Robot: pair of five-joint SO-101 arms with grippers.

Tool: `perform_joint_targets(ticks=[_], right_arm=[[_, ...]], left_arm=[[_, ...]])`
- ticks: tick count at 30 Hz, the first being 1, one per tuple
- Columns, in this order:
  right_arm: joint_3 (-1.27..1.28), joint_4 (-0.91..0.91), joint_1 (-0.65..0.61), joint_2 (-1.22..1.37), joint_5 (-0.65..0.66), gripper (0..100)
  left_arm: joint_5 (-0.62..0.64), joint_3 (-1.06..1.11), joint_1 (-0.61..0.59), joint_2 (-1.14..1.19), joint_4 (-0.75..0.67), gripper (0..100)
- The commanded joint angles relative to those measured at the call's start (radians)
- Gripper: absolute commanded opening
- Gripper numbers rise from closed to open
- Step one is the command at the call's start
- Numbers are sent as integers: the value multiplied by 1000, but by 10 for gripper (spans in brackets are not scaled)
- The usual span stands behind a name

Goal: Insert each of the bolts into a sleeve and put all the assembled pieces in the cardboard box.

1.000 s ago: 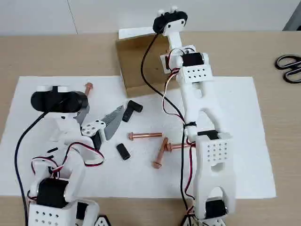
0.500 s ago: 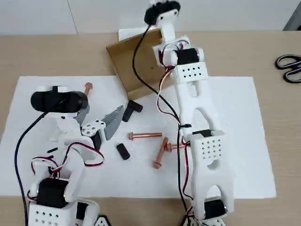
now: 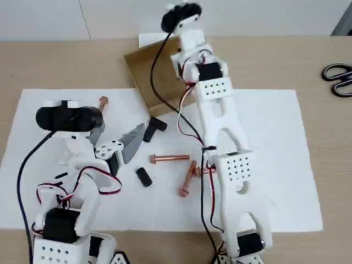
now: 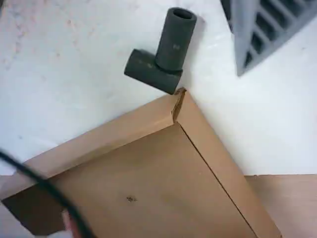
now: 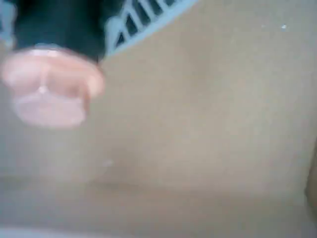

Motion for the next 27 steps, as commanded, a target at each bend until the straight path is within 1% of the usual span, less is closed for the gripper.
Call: perform_joint_targets(ticks=[1, 10, 12, 16, 18, 22, 25, 27], right_arm=[[-25, -36, -25, 1, 60, 7], [-23, -28, -35, 12, 69, 13], [-20, -27, -35, 12, 69, 51], [-20, 24, -36, 12, 69, 174], [-23, 51, -36, 12, 69, 191], [-46, 65, -33, -2, 69, 190], [-130, 145, -38, -31, 64, 190], [-204, 260, -50, -68, 64, 190]], left_arm=[[-2, -44, -9, -3, -3, 309], [-2, -44, -9, -3, -3, 309], [-2, -44, -9, -3, -3, 309], [-2, -44, -9, -3, -3, 309], [-2, -44, -9, -3, -3, 309], [-2, -44, -9, -3, -3, 309], [-2, -45, -9, -3, -3, 309], [-2, -45, -9, -3, -2, 309]])
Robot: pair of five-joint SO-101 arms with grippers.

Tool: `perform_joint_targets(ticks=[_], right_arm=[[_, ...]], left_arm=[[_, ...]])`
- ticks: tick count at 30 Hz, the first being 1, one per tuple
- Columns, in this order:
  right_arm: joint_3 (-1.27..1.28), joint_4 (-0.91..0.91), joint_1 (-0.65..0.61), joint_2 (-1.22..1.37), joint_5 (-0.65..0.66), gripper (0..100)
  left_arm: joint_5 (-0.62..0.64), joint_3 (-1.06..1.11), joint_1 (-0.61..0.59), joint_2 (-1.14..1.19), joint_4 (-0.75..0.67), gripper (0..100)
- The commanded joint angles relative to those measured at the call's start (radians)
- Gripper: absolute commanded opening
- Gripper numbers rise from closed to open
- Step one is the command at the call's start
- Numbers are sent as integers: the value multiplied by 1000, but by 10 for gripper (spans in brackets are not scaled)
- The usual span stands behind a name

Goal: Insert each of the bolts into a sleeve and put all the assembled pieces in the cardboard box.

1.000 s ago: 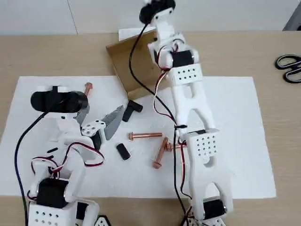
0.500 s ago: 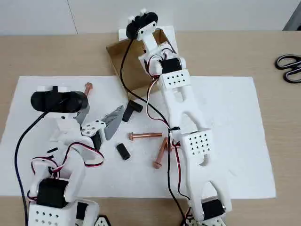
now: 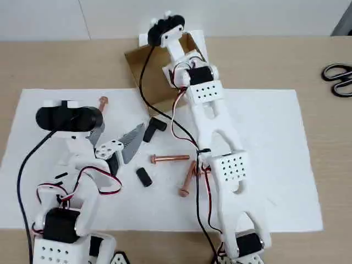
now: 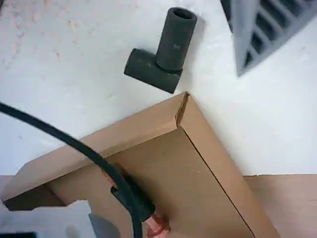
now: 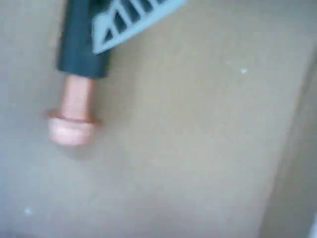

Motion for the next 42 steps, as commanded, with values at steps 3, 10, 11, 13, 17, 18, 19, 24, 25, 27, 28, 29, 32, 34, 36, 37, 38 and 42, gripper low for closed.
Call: perform_joint_targets(ticks=[3, 10, 11, 13, 17, 18, 19, 24, 25, 27, 28, 29, 32, 34, 36, 37, 38, 42], right_arm=[[-250, 335, -53, -183, 3, 191], [-229, 582, -153, -320, 5, 191], [-186, 582, -154, -329, 5, 191], [-83, 582, -156, -344, 5, 191], [89, 584, -150, -404, 5, 191], [126, 585, -142, -427, 5, 191], [164, 585, -131, -450, 5, 191], [411, 584, -84, -539, 3, 191], [462, 584, -81, -550, 3, 191], [554, 582, -81, -550, 3, 191], [591, 582, -85, -547, 3, 191], [620, 581, -88, -542, 2, 191], [635, 579, -97, -526, 0, 191], [634, 568, -107, -519, 0, 191], [632, 567, -128, -519, 0, 191], [632, 567, -136, -518, 0, 191], [632, 567, -150, -518, 0, 191], [632, 568, -194, -510, 2, 191]], left_arm=[[-2, -45, -9, -3, -2, 309], [-2, -44, -9, -2, -2, 309], [-2, -44, -9, -2, -2, 309], [-2, -44, -9, -2, -2, 309], [-2, -44, -9, 0, -2, 309], [-2, -42, -9, 2, -2, 309], [-2, -42, -9, 2, -2, 309], [-2, -39, -9, 2, -2, 309], [-2, -39, -9, 2, -2, 309], [-2, -39, -9, 2, -2, 309], [-2, -39, -9, 2, -2, 309], [-2, -39, -9, 2, -2, 309], [-2, -39, -9, 2, -2, 309], [-2, -39, -9, 2, 0, 309], [-2, -39, -9, 2, 0, 309], [-2, -39, -9, 2, 0, 309], [-2, -38, -9, 2, 0, 309], [2, -38, -9, 2, 0, 309]])
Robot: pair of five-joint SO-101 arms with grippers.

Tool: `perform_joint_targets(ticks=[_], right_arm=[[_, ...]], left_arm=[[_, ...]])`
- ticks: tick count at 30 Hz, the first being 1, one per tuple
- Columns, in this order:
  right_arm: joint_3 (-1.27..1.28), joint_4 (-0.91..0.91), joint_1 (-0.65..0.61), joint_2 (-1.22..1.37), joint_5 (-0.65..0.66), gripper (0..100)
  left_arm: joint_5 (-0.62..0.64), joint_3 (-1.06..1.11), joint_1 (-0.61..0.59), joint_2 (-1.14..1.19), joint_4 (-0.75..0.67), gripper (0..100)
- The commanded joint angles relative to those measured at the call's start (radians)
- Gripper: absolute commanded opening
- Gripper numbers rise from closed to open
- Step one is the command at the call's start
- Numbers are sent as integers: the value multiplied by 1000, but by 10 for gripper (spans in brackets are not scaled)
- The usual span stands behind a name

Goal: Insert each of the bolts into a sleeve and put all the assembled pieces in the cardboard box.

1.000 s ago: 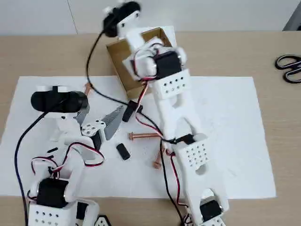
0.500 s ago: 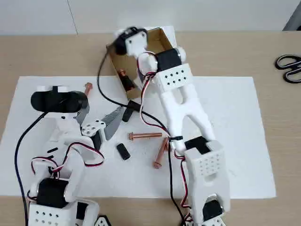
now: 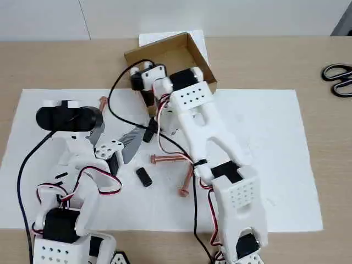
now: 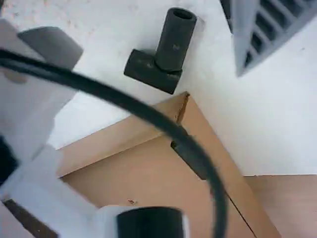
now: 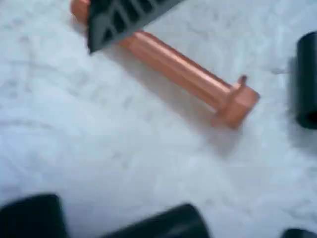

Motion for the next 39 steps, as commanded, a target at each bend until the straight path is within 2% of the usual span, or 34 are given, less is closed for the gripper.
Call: perform_joint_targets(ticks=[1, 5, 10, 24, 35, 39], right_arm=[[-3, -7, -30, -28, 2, 191], [-3, -10, -53, -27, 3, 190], [-3, -96, -58, -18, 3, 190], [-44, -275, -82, 179, 9, 190], [-97, -205, -21, 173, 9, 190], [-97, -234, -8, 173, 9, 190]], left_arm=[[2, -38, -9, 2, 0, 309], [2, -38, -9, 2, 0, 309], [3, -38, -9, 2, 0, 309], [3, -38, -9, 0, 2, 309], [3, -38, -9, -2, 2, 309], [3, -38, -9, -2, 0, 309]])
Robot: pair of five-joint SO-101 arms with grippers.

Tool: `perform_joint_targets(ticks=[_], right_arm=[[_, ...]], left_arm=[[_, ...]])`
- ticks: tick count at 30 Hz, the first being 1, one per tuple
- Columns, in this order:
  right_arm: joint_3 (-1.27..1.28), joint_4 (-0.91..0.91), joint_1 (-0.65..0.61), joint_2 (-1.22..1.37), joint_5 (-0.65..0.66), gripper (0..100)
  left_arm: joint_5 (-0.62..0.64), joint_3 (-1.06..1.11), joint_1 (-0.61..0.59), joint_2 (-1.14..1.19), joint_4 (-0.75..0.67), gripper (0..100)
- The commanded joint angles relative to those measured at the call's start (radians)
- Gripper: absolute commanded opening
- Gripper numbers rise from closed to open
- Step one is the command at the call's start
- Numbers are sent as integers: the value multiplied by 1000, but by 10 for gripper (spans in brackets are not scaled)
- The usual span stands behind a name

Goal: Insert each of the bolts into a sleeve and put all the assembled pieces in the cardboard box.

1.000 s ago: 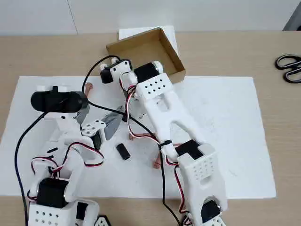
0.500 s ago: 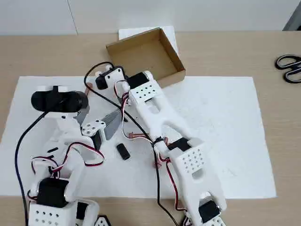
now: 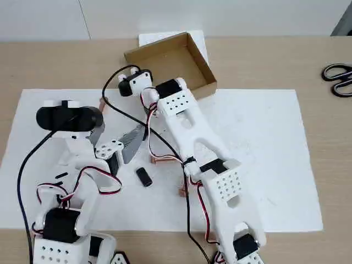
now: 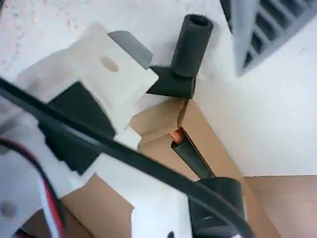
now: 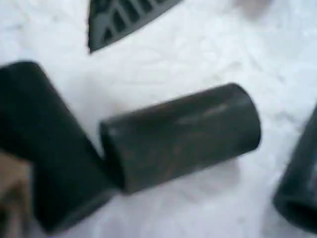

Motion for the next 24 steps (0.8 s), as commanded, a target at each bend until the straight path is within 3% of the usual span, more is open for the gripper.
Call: perform_joint_targets(ticks=[1, 8, 15, 24], right_arm=[[-40, -30, 8, -16, 9, 190], [-41, -28, -24, -19, 9, 190], [-100, 206, -18, -142, 9, 190], [-106, 203, -31, -278, -12, 189]], left_arm=[[3, -38, -9, -2, 0, 309], [3, -38, -9, -2, -2, 309], [3, -38, -9, -2, -2, 309], [5, -38, -9, 2, -2, 309]])
